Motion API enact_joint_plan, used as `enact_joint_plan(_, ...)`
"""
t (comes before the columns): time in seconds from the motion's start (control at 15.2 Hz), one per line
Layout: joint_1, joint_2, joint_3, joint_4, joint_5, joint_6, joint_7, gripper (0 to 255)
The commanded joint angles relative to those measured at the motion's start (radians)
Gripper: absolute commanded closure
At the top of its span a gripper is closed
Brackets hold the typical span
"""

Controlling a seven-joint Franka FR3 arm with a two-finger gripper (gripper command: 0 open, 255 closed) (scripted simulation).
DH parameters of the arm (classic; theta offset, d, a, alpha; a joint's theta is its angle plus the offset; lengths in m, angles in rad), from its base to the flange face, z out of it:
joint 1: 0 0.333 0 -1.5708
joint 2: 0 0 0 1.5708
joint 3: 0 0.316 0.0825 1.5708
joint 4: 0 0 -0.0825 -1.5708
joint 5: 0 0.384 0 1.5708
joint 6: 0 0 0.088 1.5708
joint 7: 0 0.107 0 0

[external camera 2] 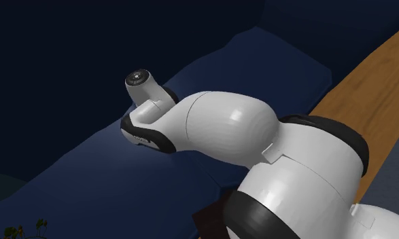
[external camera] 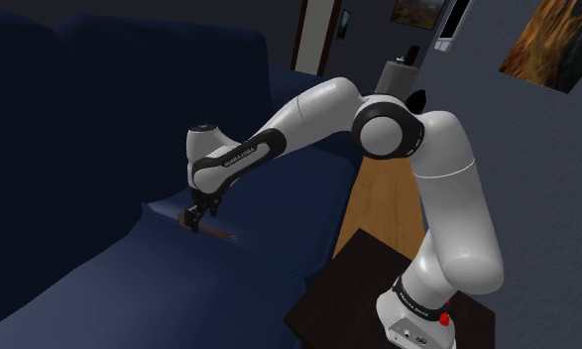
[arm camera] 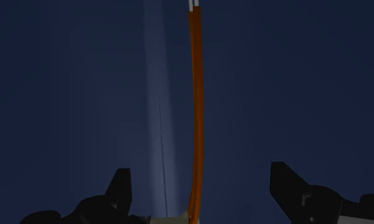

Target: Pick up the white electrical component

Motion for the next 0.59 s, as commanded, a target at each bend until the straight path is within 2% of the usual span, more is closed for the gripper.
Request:
enact_joint_plan(0.0, 0.002, 0.021, -0.001, 0.005, -0.002, 0.016, 0.001, 0)
enact_joint_plan(0.26, 0.003, 0.046, -0.003, 0.009, -0.004, 0.037, 0.001, 0)
enact_joint_plan(0.33, 0.003, 0.045, -0.003, 0.010, -0.004, 0.035, 0.001, 255)
enact_joint_plan(0.53, 0.003, 0.046, -0.003, 0.010, -0.004, 0.036, 0.000, 255)
